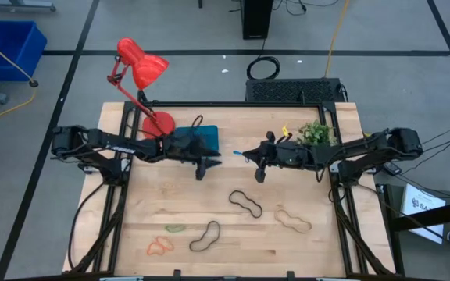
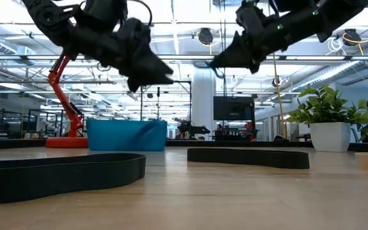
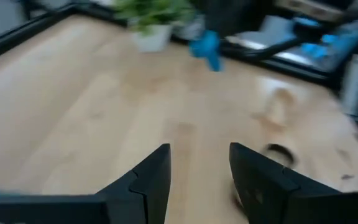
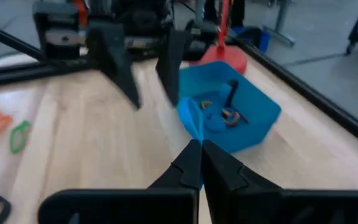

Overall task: Pick and place rubber bands into bin
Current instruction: Put the blue rubber band into the blue bin

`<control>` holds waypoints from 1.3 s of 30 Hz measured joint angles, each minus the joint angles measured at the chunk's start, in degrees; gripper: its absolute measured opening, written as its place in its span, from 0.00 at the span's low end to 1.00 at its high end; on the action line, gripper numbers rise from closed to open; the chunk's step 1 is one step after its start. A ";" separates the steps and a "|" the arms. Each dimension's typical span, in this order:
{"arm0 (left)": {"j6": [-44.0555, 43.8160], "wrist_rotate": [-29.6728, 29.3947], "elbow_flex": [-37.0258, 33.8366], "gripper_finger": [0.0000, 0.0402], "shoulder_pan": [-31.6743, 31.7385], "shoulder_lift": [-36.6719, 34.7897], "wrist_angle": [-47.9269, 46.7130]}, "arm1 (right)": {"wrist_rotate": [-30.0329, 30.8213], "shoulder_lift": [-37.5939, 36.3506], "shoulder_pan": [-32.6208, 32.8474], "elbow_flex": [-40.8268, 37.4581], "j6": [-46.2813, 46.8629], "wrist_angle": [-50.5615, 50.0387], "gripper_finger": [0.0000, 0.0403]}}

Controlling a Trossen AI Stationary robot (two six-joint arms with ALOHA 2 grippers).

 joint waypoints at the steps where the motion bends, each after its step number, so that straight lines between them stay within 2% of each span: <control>1: 0.36 0.91 0.00 0.42 -0.72 0.00 0.66 | 0.07 -0.05 0.39 0.00 -0.30 0.76 0.00; 4: 1.02 1.46 0.00 0.42 -3.01 0.00 2.28 | 0.06 -0.02 1.54 0.00 -0.85 2.06 0.00; 10: 5.02 -1.04 0.00 0.42 -5.97 0.00 5.51 | -0.27 -0.02 3.33 0.00 -1.93 5.51 0.00; 13: 6.21 -1.40 0.00 0.42 -6.74 -0.02 6.20 | -3.02 0.03 3.74 0.00 -2.28 7.76 0.00; 19: 8.02 -6.05 0.00 0.42 -7.30 -0.02 6.34 | -6.87 3.36 4.18 0.00 -3.60 15.28 0.00; 31: 7.96 -5.41 0.00 0.42 -7.34 -0.02 6.77 | -7.43 12.31 4.09 0.00 -3.79 24.58 0.00; 39: 7.91 -5.02 0.02 0.42 -8.16 -0.02 9.33 | -7.34 12.50 4.07 0.00 -3.76 24.43 0.00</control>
